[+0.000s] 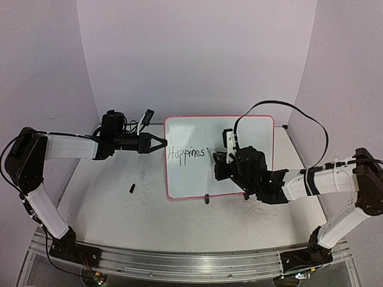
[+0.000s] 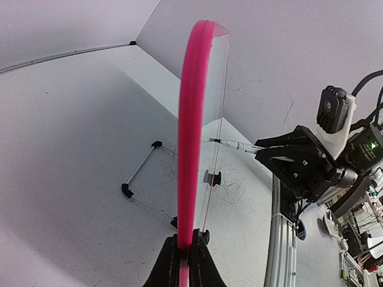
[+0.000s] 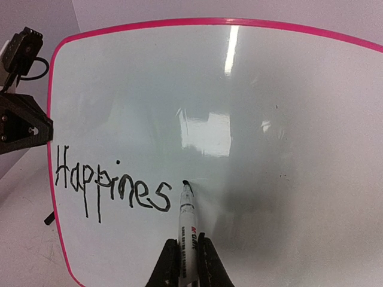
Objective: Write a sentence on the whiteboard
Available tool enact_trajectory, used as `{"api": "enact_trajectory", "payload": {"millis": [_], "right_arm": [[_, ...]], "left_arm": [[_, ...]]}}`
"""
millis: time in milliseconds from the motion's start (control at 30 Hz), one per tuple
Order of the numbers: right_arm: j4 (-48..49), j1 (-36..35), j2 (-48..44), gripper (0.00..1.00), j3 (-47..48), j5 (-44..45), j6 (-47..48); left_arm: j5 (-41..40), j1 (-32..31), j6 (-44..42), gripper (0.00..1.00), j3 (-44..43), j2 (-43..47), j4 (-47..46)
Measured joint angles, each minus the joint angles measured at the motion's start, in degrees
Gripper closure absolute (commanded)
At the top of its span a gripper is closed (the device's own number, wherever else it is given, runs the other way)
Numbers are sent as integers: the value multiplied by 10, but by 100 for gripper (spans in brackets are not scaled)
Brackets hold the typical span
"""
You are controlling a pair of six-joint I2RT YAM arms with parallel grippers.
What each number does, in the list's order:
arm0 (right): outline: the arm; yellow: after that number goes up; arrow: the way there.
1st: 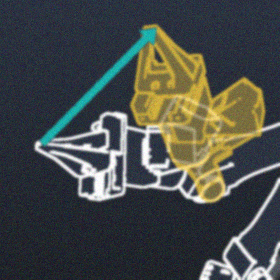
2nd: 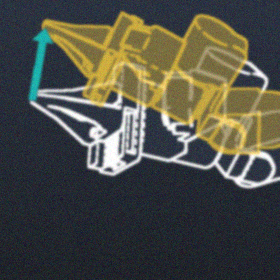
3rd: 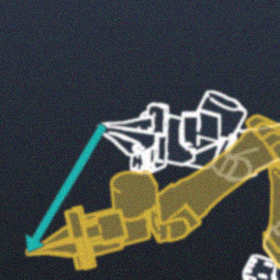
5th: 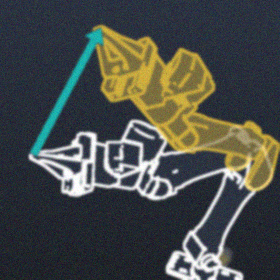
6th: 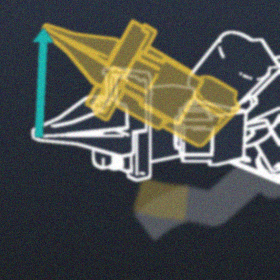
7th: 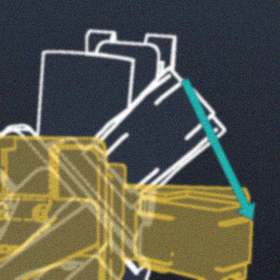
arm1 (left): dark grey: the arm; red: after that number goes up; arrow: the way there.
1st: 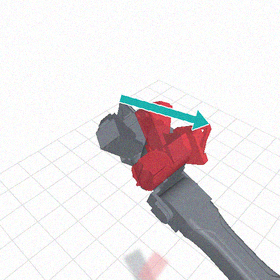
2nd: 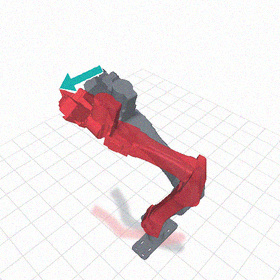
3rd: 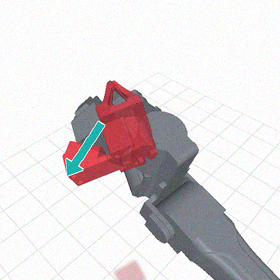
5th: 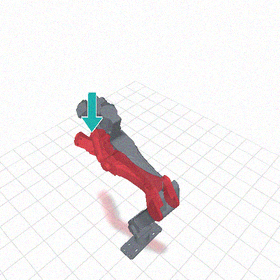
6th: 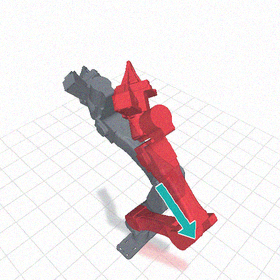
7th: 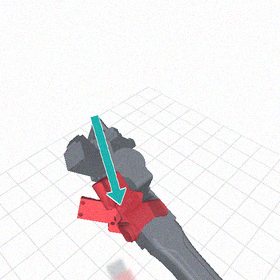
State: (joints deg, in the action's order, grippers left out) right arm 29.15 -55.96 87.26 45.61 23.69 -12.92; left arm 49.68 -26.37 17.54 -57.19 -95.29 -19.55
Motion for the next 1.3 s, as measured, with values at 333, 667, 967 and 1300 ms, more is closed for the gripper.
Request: {"api": "enact_trajectory", "payload": {"millis": [333, 667, 967, 1300], "right_arm": [[-3, 0, 0, 100, 0, -9, -2], [-6, 0, 0, 100, 0, -13, -7], [-9, 0, 0, 100, 0, -17, -9], [-12, -1, -2, 100, -7, -19, -12]], "left_arm": [[0, 0, 0, 100, 0, 0, 0], [0, 0, 0, 100, 0, 0, 0], [0, 0, 0, 100, 0, 0, 0], [0, 0, 0, 100, 0, 0, 0]]}}
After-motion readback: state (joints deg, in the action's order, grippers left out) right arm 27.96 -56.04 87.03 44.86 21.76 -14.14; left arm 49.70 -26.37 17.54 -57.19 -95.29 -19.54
